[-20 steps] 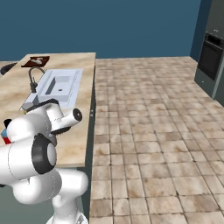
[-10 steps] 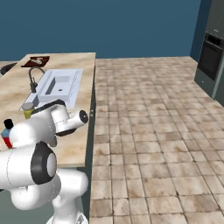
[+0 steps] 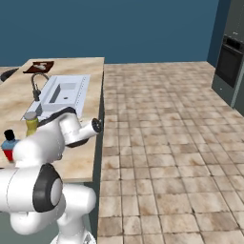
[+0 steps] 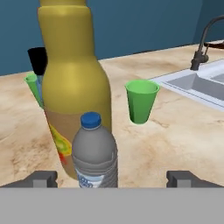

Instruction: Place the drinks on the dining counter in a tight cluster.

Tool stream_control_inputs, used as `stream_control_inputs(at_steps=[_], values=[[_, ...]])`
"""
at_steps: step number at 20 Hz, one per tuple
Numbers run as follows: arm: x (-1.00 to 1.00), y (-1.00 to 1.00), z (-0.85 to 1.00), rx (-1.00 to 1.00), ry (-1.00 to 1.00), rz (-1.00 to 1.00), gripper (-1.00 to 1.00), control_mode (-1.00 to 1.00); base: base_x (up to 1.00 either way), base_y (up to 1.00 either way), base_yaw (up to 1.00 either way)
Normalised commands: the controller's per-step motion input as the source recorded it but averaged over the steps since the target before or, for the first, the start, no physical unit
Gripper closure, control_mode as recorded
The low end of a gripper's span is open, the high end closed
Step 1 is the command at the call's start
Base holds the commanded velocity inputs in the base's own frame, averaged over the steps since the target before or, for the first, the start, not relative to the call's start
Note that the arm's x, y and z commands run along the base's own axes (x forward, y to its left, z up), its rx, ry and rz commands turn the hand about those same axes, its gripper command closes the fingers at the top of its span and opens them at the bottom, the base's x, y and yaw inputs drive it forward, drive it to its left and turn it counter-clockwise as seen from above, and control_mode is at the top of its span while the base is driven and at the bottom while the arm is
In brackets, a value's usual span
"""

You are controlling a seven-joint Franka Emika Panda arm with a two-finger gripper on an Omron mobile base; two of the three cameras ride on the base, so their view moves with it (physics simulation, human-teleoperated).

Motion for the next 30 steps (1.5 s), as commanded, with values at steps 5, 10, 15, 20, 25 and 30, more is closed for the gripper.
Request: stream_control_inputs(at_steps=[5, 10, 15, 20, 25, 30], values=[[0.00, 0.00, 0.42, -0.20, 0.12, -0.29, -1.00, -1.00, 0.00, 0.00, 0.00], [-0.12, -0.13, 0.29, -0.18, 0.14, -0.37, -1.00, -1.00, 0.00, 0.00, 0.00], [-0.26, -0.33, 0.12, -0.15, 0.12, -0.44, -1.00, -1.00, 0.00, 0.00, 0.00], [-0.22, -0.49, 0.18, -0.14, 0.10, -0.48, -1.00, -1.00, 0.00, 0.00, 0.00], [-0.24, -0.55, 0.49, -0.10, 0.05, -0.45, -1.00, -1.00, 0.00, 0.00, 0.00], [-0.54, -0.49, 0.98, -0.01, 0.00, -0.32, -1.00, -1.00, 0.00, 0.00, 0.00]])
